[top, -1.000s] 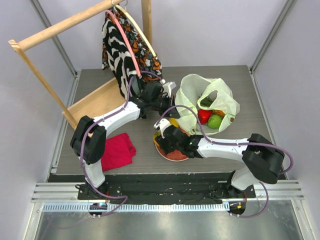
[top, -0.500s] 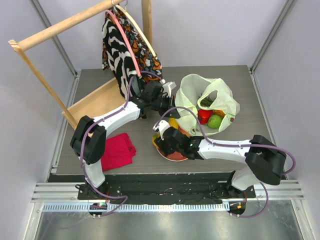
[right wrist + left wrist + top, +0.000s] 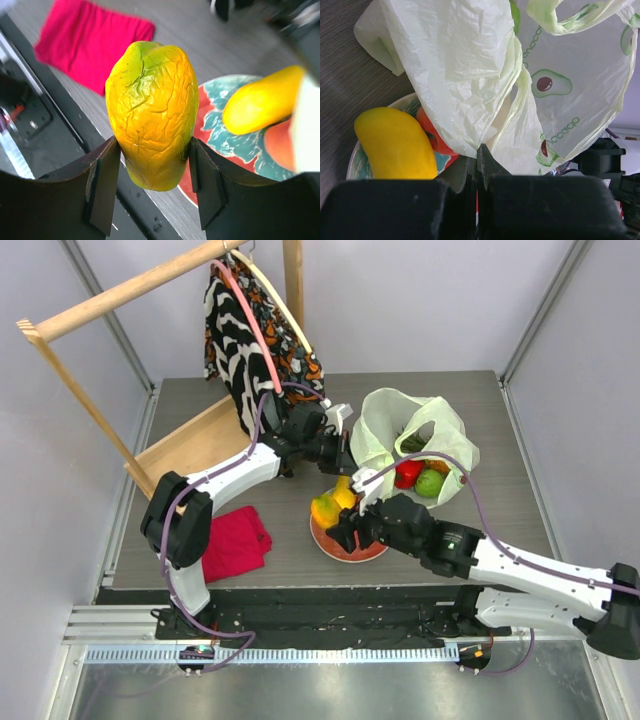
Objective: Place the fruits into the plastic bag
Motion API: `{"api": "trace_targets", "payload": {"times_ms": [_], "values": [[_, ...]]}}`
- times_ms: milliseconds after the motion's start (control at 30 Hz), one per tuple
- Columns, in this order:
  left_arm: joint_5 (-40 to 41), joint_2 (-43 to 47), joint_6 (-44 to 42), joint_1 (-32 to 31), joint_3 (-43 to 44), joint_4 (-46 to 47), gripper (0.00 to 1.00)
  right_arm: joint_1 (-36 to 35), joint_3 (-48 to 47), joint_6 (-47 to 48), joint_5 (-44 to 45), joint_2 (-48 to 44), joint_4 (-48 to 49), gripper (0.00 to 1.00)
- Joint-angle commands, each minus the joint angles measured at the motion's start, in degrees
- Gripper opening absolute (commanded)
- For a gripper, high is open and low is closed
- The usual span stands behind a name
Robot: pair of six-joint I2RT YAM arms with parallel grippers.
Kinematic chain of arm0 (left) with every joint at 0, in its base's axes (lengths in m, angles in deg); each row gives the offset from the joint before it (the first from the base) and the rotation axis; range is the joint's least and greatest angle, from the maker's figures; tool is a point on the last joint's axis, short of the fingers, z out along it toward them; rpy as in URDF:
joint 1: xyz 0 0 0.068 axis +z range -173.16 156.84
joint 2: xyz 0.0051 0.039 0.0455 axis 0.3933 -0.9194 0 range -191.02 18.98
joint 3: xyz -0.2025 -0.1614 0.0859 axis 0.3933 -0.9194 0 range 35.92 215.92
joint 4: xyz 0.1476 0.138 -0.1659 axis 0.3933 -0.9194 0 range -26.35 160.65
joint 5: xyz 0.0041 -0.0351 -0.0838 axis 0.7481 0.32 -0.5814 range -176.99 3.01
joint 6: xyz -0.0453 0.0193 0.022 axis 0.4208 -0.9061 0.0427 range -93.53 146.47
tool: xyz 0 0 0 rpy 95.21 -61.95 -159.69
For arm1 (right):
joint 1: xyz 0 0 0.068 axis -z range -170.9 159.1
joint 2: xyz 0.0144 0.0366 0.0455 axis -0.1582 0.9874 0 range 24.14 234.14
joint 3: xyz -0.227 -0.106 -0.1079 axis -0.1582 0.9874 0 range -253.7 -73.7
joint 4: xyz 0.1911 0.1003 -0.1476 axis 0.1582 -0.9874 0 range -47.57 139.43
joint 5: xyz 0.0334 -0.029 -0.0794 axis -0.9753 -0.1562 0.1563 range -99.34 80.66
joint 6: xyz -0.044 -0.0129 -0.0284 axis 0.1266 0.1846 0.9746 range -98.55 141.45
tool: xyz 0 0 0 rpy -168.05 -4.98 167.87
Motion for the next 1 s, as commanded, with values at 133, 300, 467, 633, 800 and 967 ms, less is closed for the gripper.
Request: {"api": "trace_targets", "payload": {"times_ms": [133,300,467,633,800,967], "values": [[-1.56,2.8,0.46,0.03,0.67,2.16,0.0,3.19,-1.35,-3.4,2.06,-4.79,2.99,0.01],[-1.56,2.8,0.46,0.03,0.85,1.9,0.0,11.7,-0.66,-3.58,-3.12,-8.9,2.38,0.01],[-1.65,2.98,0.46,0.03,0.85,1.9,0.0,25.49,0.67,-4.98,-13.4,-14.97,2.02,0.01],[-1.65,2.89,0.46,0.03,0.94,1.81,0.0,31.23,-0.91,-4.2,-11.4,-15.25,-1.82,0.01],[-1.39,3.06,0.29,0.03,0.94,1.72,0.0,33.95,-5.82,-2.88,-1.23,-6.29,-12.01,0.01],[-1.12,3.06,0.02,0.03,1.03,1.28,0.0,34.92,-9.35,-1.91,5.91,-1.54,-17.57,0.01]]}}
